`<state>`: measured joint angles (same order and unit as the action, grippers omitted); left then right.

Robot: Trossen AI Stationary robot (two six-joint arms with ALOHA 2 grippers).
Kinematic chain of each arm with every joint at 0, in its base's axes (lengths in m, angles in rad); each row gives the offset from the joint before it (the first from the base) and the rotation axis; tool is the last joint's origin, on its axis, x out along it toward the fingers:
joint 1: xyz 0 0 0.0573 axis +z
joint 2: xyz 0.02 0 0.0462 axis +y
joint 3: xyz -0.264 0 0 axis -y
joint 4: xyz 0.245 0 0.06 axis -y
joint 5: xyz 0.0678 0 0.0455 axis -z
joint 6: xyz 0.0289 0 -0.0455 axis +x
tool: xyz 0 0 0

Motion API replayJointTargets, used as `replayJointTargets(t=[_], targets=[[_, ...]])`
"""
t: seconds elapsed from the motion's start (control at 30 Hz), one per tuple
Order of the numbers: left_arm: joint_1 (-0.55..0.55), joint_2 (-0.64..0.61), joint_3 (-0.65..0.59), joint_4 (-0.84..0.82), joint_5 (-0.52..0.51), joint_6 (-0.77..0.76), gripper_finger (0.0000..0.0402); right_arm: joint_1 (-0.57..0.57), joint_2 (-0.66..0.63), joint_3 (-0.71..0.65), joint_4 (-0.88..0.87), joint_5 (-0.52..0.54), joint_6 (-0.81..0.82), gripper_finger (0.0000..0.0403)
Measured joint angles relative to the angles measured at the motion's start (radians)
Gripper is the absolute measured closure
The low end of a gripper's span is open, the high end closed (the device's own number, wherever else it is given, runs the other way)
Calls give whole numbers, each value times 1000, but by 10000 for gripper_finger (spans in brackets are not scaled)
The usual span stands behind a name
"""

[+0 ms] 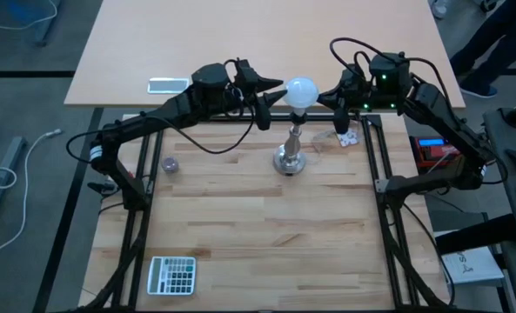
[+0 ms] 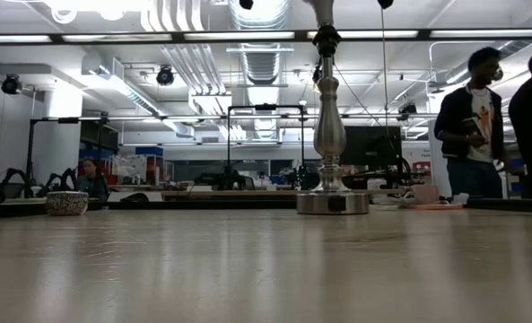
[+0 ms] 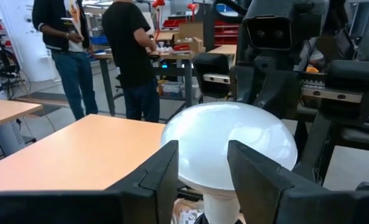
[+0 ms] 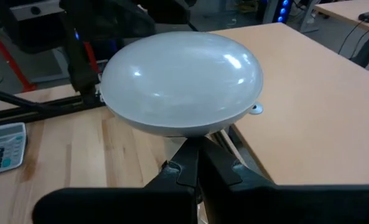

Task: Screw lightbulb
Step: Insert the light bulb into the lamp

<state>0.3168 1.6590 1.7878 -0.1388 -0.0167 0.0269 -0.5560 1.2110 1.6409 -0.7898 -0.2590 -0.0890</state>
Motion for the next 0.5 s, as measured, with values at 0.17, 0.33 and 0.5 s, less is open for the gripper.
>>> replayJointTargets(t=[0.17,0.33,0.5], targets=[[0,1,-1,14,-5,-7,279,0,1,2,-7,44,-1,403],[0,3,-1,37,-5,-9,283,0,-4,2,-10,103,1,403],[2,3,-1,44,-5,-9,277,0,-22,4,-13,223,2,403]])
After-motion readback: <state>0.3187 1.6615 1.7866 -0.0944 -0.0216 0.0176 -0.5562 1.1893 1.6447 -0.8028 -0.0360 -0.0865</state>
